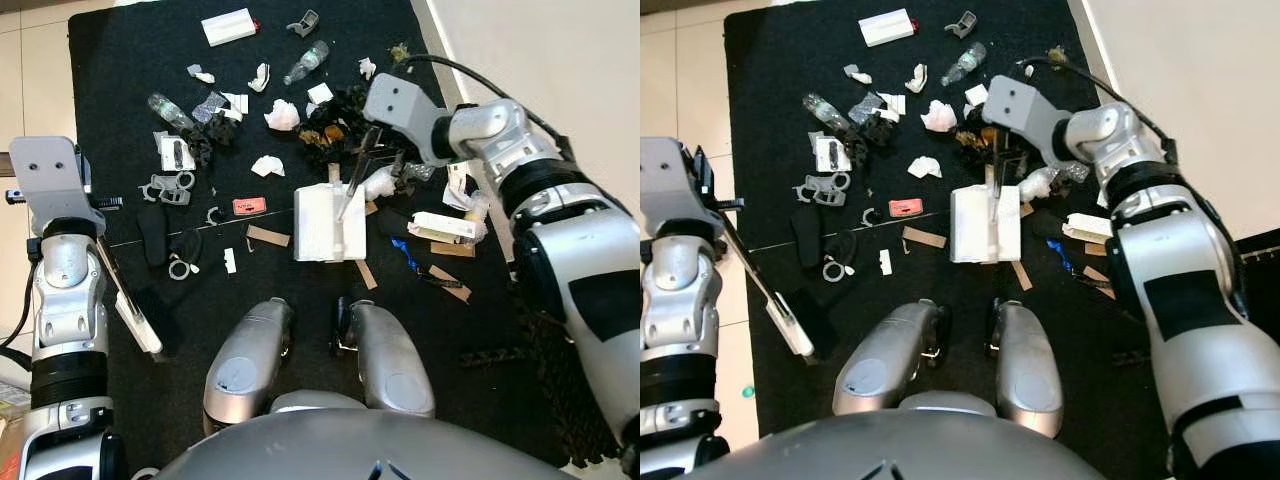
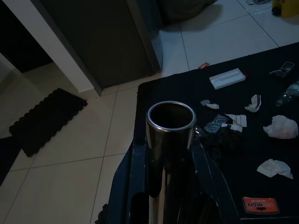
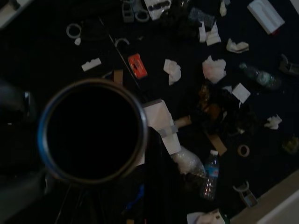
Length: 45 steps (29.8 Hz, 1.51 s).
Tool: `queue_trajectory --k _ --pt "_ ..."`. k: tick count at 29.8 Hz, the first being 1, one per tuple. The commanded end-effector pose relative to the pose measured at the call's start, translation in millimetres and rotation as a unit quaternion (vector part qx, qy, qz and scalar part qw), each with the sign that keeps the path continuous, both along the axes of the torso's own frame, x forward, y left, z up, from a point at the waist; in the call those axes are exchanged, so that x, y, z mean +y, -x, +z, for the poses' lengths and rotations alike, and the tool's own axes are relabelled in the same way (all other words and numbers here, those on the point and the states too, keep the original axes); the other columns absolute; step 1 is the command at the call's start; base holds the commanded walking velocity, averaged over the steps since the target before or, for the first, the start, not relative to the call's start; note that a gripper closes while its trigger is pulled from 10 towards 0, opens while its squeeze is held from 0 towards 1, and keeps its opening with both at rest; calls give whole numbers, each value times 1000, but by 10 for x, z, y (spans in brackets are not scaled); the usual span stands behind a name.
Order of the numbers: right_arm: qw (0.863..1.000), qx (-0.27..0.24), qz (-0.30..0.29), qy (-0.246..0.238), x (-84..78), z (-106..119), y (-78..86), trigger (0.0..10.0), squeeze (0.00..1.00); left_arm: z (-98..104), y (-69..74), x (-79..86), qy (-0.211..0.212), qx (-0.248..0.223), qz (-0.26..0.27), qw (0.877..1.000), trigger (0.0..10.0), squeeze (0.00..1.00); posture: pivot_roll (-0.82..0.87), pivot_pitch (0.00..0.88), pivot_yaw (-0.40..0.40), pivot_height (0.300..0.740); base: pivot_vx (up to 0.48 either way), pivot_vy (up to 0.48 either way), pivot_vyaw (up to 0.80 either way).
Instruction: Sweep floor
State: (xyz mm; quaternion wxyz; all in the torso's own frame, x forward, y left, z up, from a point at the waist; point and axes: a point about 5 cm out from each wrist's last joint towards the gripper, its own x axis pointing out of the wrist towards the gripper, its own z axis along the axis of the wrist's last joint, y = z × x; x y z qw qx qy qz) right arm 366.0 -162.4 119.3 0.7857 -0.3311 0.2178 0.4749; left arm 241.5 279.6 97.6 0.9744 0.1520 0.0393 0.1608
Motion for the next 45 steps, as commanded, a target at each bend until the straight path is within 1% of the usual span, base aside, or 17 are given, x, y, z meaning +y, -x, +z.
queue_trajectory --k 1,10,14,17,18,19,22,23,26,28,31,33,36,40,41,42,45 --pt "1000 12 11 12 -64 15 14 10000 0 -58 41 6 -6 14 8 1000 10000 0 196 147 -9 740 0 0 0" --pt "998 48 28 16 -29 -154 113 10000 0 -67 2 -29 -5 16 1 1000 10000 0 191 145 -5 740 0 0 0" --pt "996 77 31 -18 123 -303 192 10000 0 -65 -16 -29 -5 15 0 1000 10000 0 188 141 -4 740 0 0 0" --pt "997 74 31 -18 179 -337 201 10000 0 -67 -18 -30 -5 15 -1 1000 10000 0 192 140 -4 740 0 0 0" --pt "996 75 36 -19 252 -372 216 10000 0 -67 -19 -32 -5 15 -1 1000 10000 0 192 140 -4 740 0 0 0" --pt "996 75 36 -19 252 -372 216 10000 0 -67 -19 -32 -5 15 -1 1000 10000 0 192 140 -4 740 0 0 0" --pt "995 69 66 -2 507 -474 275 10000 0 -71 -16 -35 -5 15 1 1000 10000 0 198 137 -9 740 0 0 0" --pt "995 69 66 -2 507 -474 275 10000 0 -71 -16 -35 -5 15 1 1000 10000 0 198 137 -9 740 0 0 0" --pt "995 40 74 49 783 -612 334 10000 0 -94 8 -34 -3 16 5 1000 10000 0 201 133 -20 740 0 0 0" --pt "994 32 76 67 901 -665 369 10000 0 -105 19 -35 -2 17 7 1000 10000 0 201 133 -20 740 0 0 0" --pt "994 36 80 65 976 -685 396 10000 0 -111 22 -35 -2 18 8 1000 10000 0 202 132 -24 740 0 0 0" --pt "993 46 96 60 1146 -713 459 10000 0 -121 26 -34 -1 18 10 1000 10000 0 200 133 -30 740 0 0 0" --pt "993 46 96 60 1146 -713 459 10000 0 -121 26 -34 -1 18 10 1000 10000 0 200 133 -30 740 0 0 0" --pt "996 77 32 -22 1432 -733 534 10000 0 -136 28 -49 1 19 10 1000 10000 0 200 135 -36 740 0 0 0" --pt "996 77 32 -22 1432 -733 534 10000 0 -136 28 -49 1 19 10 1000 10000 0 200 135 -36 740 0 0 0" --pt "994 92 6 -56 1481 -729 544 10000 0 -137 29 -51 1 19 11 1000 10000 0 200 135 -36 740 0 0 0" --pt "990 112 -8 -84 1526 -734 568 10000 0 -137 32 -52 2 19 11 1000 10000 0 202 136 -35 740 0 0 0"
